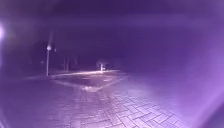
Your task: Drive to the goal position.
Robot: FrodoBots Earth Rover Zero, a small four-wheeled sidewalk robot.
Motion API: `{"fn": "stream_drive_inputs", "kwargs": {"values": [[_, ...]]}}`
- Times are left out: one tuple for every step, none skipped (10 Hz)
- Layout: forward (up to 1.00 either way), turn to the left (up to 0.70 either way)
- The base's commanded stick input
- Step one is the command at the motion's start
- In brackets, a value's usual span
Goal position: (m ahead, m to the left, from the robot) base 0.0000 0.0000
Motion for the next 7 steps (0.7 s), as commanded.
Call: {"fn": "stream_drive_inputs", "kwargs": {"values": [[0.0,-0.7],[0.0,-0.7],[0.0,-0.7],[0.0,-0.7],[0.0,-0.7],[0.0,-0.7],[0.0,-0.7]]}}
